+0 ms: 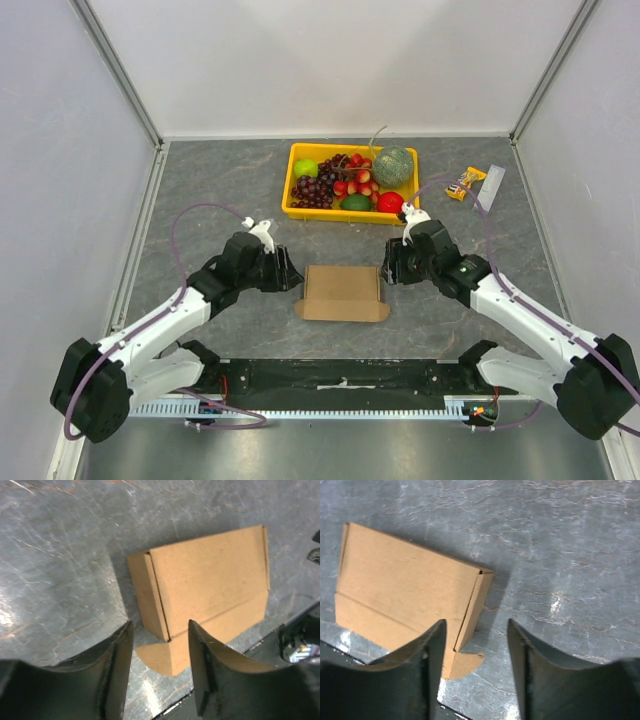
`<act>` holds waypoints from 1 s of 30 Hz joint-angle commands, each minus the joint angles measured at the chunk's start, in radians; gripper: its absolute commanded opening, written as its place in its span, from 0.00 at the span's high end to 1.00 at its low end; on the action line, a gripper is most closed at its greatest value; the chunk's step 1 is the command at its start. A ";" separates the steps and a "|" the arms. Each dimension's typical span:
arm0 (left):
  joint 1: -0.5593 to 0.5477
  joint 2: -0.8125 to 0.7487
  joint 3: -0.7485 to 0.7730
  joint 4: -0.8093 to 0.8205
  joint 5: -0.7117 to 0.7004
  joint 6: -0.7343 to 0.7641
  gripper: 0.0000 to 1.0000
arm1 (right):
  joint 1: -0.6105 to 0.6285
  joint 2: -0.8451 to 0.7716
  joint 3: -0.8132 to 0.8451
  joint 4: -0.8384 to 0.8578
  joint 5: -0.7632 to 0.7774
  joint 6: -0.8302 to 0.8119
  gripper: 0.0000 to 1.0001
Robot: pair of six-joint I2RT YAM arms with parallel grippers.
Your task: Fold the paper box
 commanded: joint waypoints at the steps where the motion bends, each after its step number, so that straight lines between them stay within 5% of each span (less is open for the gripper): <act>1: -0.025 -0.078 -0.084 0.102 0.100 -0.014 0.41 | 0.001 -0.047 -0.044 0.049 -0.143 -0.009 0.37; 12: -0.186 -0.187 -0.187 0.106 -0.028 -0.097 0.30 | 0.008 -0.159 -0.148 0.088 -0.234 0.082 0.29; 30: -0.267 -0.104 -0.170 0.108 -0.111 -0.123 0.30 | 0.159 -0.150 -0.230 0.138 -0.157 0.183 0.43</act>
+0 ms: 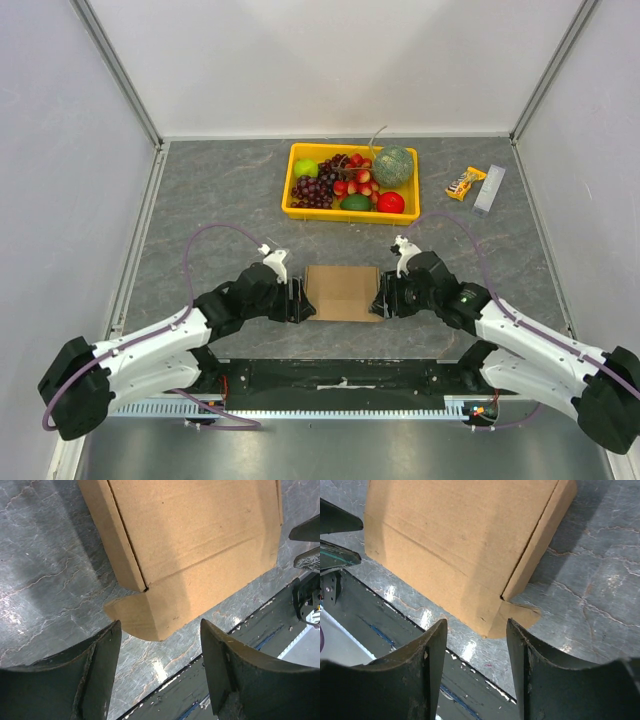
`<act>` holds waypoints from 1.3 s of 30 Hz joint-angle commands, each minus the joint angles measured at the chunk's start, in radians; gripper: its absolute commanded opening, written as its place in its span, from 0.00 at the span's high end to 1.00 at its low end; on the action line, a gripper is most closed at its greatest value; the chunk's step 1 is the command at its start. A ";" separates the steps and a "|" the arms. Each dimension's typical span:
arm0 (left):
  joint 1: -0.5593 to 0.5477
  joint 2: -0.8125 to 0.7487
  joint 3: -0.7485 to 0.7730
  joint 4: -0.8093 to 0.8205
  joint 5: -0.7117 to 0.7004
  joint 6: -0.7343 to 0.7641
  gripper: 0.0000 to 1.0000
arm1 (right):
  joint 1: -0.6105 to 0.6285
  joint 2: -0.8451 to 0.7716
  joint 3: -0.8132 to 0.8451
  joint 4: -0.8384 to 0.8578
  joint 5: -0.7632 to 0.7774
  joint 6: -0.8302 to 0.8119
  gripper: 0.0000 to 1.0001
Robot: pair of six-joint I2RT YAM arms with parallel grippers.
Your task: Fold the paper box
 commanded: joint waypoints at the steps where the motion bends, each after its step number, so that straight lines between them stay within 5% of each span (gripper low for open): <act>1: -0.009 0.026 0.013 0.047 -0.021 -0.030 0.30 | 0.028 0.022 0.004 0.060 0.031 0.031 0.43; 39: -0.049 0.126 0.035 0.141 0.027 -0.031 0.47 | 0.063 0.111 0.001 0.101 0.023 0.064 0.51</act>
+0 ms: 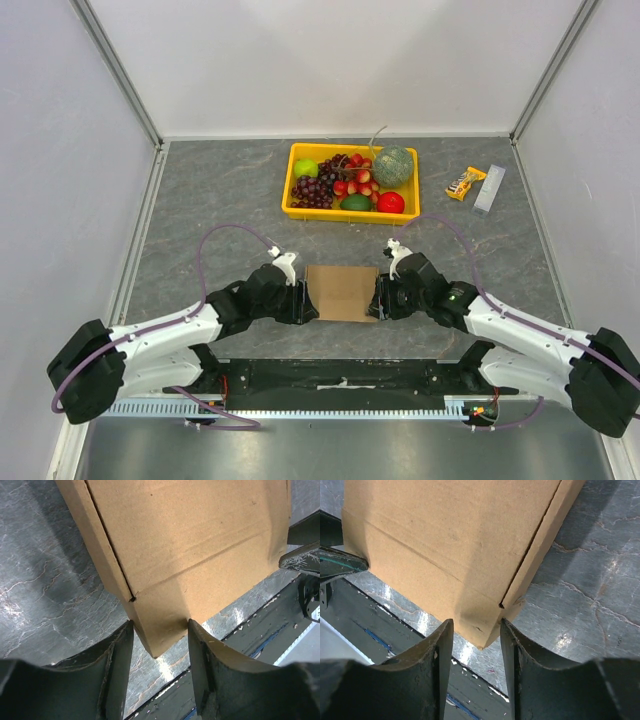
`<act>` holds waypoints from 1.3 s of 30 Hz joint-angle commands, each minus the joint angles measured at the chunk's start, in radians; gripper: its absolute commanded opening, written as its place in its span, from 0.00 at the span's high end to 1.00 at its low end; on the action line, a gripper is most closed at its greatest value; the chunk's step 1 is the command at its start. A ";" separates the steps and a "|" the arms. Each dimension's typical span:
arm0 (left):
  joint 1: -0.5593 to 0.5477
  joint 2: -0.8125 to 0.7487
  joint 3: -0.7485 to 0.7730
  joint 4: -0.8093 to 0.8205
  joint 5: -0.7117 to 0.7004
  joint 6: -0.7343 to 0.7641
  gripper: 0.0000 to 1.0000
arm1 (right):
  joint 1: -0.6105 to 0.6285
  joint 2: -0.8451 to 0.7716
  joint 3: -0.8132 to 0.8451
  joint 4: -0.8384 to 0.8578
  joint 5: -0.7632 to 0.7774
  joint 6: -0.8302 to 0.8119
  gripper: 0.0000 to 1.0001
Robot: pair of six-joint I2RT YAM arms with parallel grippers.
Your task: Fold the paper box
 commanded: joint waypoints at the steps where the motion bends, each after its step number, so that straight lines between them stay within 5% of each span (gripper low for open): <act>1: -0.008 0.010 0.035 0.060 0.016 -0.021 0.47 | 0.005 0.008 0.000 0.050 -0.010 0.009 0.51; 39: -0.011 0.048 0.044 0.086 0.026 -0.015 0.54 | 0.005 0.009 -0.010 0.101 -0.005 0.055 0.61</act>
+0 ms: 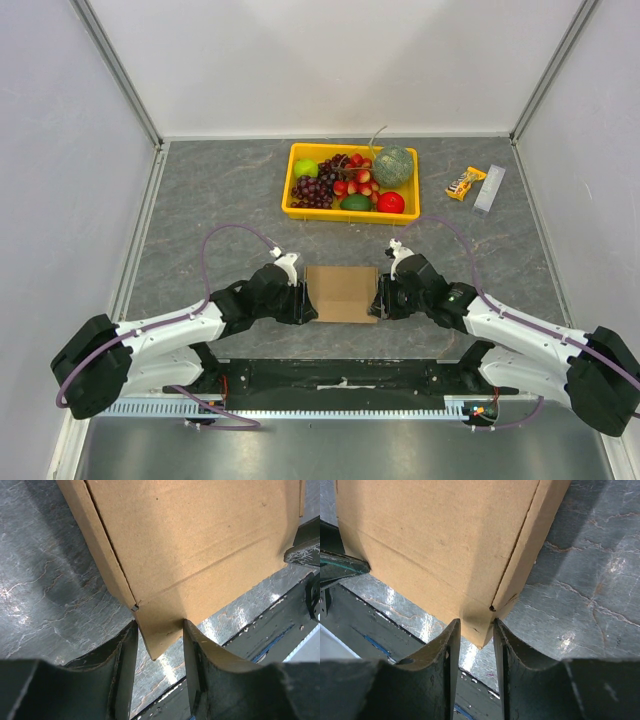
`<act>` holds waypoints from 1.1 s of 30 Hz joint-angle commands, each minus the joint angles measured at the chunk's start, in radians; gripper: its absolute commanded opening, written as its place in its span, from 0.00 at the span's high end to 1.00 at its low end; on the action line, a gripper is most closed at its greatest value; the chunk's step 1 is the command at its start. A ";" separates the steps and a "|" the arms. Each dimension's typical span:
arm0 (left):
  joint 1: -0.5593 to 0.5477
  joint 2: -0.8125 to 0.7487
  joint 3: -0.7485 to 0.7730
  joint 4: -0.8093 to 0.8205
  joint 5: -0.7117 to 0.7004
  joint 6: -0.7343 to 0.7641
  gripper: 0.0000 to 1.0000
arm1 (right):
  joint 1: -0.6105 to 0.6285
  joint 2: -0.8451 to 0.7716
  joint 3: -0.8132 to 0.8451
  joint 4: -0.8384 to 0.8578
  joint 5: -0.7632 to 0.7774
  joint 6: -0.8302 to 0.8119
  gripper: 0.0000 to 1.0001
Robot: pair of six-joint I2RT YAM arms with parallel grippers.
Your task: Fold the paper box
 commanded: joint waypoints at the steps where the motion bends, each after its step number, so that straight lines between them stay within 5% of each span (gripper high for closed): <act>1: -0.012 0.006 0.043 0.067 0.026 -0.015 0.54 | 0.005 0.000 0.010 0.070 -0.022 0.021 0.61; 20: -0.011 0.003 0.043 0.065 0.035 -0.018 0.55 | 0.005 0.003 0.010 0.084 -0.051 0.051 0.62; 33: -0.011 -0.003 0.053 0.052 0.031 -0.019 0.56 | 0.005 0.011 0.039 0.047 -0.042 0.050 0.53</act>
